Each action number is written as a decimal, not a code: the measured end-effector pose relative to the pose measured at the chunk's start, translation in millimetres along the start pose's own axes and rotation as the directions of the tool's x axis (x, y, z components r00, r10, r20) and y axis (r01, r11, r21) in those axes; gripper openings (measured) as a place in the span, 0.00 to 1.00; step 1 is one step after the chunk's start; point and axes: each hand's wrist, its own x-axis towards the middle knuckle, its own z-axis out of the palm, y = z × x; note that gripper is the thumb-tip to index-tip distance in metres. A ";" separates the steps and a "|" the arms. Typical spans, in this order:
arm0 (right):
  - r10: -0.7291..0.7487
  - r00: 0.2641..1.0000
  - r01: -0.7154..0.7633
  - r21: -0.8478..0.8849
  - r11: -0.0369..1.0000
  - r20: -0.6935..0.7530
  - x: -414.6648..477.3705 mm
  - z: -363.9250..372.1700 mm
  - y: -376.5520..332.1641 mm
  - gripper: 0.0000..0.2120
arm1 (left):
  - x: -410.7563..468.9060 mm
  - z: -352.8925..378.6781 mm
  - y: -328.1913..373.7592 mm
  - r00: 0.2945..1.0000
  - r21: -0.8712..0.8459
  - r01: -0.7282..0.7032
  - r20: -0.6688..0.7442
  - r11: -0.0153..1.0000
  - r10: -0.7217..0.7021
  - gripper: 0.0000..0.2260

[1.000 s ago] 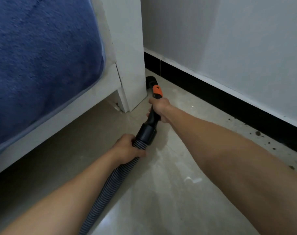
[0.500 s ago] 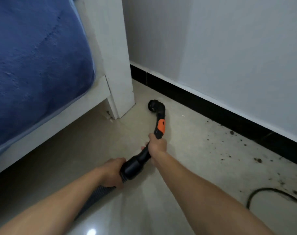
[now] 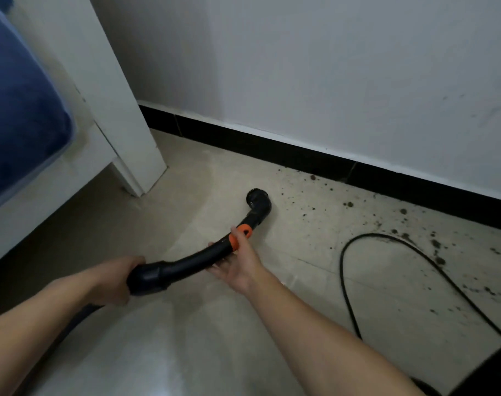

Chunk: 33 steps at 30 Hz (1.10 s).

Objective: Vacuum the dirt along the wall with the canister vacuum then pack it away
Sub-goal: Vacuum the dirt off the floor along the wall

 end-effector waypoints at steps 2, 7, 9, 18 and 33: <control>-0.050 0.999 0.049 -0.026 0.998 -0.020 -8.0 -5.5 -14.8 0.14 | 3.1 0.5 14.2 0.995 -0.064 -0.069 -0.074 0.996 0.064 0.19; -0.071 0.991 0.081 0.086 0.993 -0.110 -23.7 -17.3 12.2 0.15 | 11.1 -3.0 35.3 0.988 0.169 -0.111 -0.088 0.979 0.127 0.16; -0.050 0.987 0.074 0.161 0.984 -0.151 -28.9 -23.3 36.4 0.15 | 14.8 -3.7 35.3 0.990 0.302 -0.105 -0.062 0.948 0.130 0.14; -0.144 0.934 0.188 0.108 0.976 -0.326 -36.0 -37.6 15.0 0.10 | 47.2 -0.4 56.6 0.986 0.275 -0.168 0.033 0.947 0.166 0.17; -0.162 0.975 0.117 -0.268 0.956 -0.151 29.9 6.0 -86.3 0.11 | 83.1 -34.8 58.3 0.997 -0.040 -0.077 -0.002 0.996 0.077 0.19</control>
